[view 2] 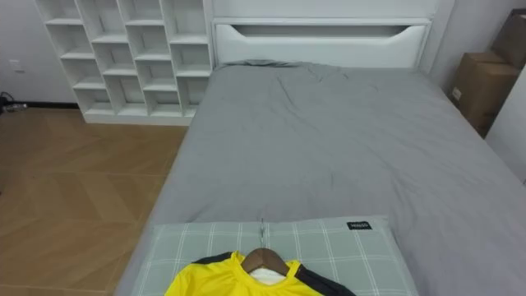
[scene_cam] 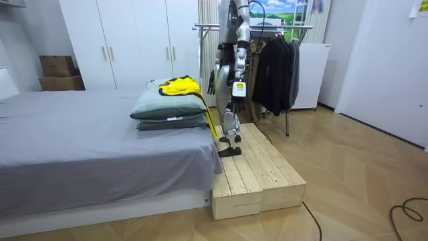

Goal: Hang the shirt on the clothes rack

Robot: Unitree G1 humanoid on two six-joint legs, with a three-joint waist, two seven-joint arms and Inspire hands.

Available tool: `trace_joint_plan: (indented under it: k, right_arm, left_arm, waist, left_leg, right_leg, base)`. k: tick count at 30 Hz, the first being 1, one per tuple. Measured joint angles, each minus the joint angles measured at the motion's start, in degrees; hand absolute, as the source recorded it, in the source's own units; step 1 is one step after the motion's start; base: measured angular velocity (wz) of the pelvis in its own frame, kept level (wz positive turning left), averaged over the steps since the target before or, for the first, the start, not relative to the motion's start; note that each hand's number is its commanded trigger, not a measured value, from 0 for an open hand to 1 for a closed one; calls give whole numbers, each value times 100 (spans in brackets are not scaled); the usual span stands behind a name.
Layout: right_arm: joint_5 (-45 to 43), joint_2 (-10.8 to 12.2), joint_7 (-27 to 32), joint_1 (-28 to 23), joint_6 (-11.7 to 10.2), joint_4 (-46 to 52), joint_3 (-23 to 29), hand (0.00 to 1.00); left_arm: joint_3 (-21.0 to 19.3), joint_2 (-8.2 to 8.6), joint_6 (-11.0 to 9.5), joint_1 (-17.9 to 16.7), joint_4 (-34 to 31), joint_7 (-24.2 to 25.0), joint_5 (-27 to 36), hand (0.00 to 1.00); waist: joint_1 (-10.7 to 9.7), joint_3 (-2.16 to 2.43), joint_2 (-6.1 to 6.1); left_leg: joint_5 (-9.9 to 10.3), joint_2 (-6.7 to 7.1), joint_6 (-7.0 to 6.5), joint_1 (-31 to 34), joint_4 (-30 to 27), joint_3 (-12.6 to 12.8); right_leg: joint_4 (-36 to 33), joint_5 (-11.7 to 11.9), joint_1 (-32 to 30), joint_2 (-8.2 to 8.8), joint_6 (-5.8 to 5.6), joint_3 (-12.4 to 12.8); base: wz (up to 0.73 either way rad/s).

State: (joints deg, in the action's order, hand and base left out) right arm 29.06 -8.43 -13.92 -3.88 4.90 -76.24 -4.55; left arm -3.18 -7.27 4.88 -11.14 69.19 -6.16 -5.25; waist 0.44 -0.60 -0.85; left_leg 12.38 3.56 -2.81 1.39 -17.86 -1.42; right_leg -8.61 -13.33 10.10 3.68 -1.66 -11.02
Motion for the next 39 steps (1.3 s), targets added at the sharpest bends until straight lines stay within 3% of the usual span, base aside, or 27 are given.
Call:
trace_joint_plan:
  k: [17, 23, 29, 30, 36, 39]
  right_arm:
    - [-8, -28, -121, 24, -17, -13, -89, 0]
    - [-6, -9, -123, 21, -37, -37, -81, 0]
    - [-32, -15, -101, 3, -46, 23, -85, 0]
    - [-27, -25, -101, 2, -68, 13, -80, 0]
    - [-260, -54, -53, -60, -253, -11, 143, 0]
    - [-423, -99, -51, -53, -256, -9, 206, 0]
  left_arm:
    - [-4, 2, -31, 65, -29, -116, 6, 0]
    - [-63, 2, -131, -15, -14, -189, 30, 0]
    - [-345, -2, -161, -50, -333, -503, 590, 0]
    - [-437, -2, -187, -48, -526, -588, 691, 0]
    - [-1017, -48, -719, 186, -769, -1318, 721, 0]
    - [-1021, -87, -742, 165, -1218, -1694, 192, 0]
  waist:
    - [-5, 0, -4]
    - [-7, -1, -48]
    - [19, -4, -93]
    - [19, 19, -56]
    - [14, 31, 8]
    - [8, 15, 78]
  left_leg:
    - [0, 3, 1, -1, 33, -2]
    - [0, 11, 1, 2, 18, -28]
    - [2, 14, 2, 8, 12, -45]
    - [2, 18, 2, -1, 12, -54]
    - [1, 16, 2, -97, 59, -47]
    - [6, 0, 6, -94, 72, -77]
  right_leg:
    - [16, 0, -10, -2, 0, -2]
    - [64, 0, 37, -2, 0, -50]
    - [92, -1, 83, -2, -1, -83]
    - [97, -1, 80, -2, -1, -87]
    - [69, 6, 123, -5, 4, -59]
    - [-27, 35, 78, -18, 23, -39]
  base:
    - [0]
    - [1]
    - [3]
    - [0]
    - [-3]
    - [1]
